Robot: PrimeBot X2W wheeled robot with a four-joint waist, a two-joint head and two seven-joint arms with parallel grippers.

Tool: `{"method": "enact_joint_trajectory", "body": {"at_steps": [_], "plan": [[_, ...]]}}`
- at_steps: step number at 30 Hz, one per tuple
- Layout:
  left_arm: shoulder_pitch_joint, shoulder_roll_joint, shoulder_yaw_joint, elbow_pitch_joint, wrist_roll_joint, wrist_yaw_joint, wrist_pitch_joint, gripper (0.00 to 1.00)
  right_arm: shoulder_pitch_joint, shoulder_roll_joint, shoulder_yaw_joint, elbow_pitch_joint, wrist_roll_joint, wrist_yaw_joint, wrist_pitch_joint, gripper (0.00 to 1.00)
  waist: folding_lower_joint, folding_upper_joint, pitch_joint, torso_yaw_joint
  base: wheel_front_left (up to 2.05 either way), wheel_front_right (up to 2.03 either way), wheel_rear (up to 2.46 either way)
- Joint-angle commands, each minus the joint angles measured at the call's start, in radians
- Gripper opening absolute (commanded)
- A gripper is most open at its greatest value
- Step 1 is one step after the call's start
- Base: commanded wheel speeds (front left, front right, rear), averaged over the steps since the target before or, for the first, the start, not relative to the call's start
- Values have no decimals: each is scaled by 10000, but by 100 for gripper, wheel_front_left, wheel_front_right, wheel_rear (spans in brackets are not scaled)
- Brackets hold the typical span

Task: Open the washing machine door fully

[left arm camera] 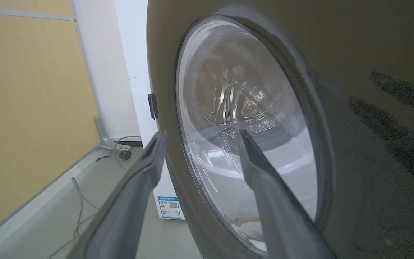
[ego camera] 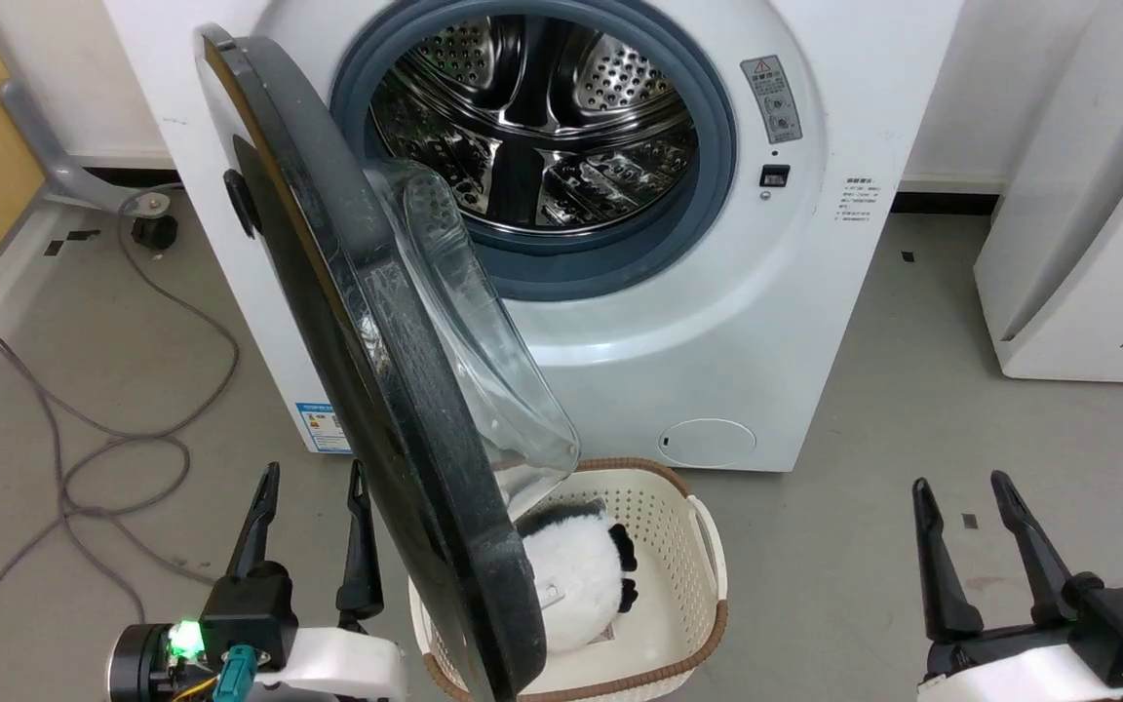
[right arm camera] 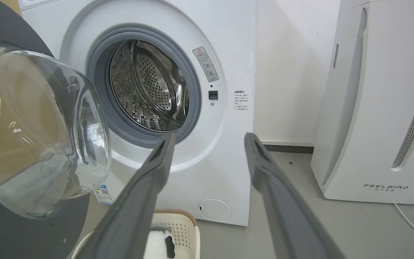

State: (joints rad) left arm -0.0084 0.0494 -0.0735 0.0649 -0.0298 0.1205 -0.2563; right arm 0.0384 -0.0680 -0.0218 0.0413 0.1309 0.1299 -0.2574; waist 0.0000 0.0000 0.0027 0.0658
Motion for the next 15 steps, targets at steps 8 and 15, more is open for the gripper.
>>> {"method": "enact_joint_trajectory", "body": {"at_steps": [8,15], "plan": [[15,8,169,-278,-40,95,-55,0,187,123,-105,45,-353,8,-43,100,0,0,-18,45,0,0,0],[-485,101,622,-1387,50,141,-55,0,230,159,-188,11,-530,8,-43,100,0,0,-42,134,0,0,0]]}}
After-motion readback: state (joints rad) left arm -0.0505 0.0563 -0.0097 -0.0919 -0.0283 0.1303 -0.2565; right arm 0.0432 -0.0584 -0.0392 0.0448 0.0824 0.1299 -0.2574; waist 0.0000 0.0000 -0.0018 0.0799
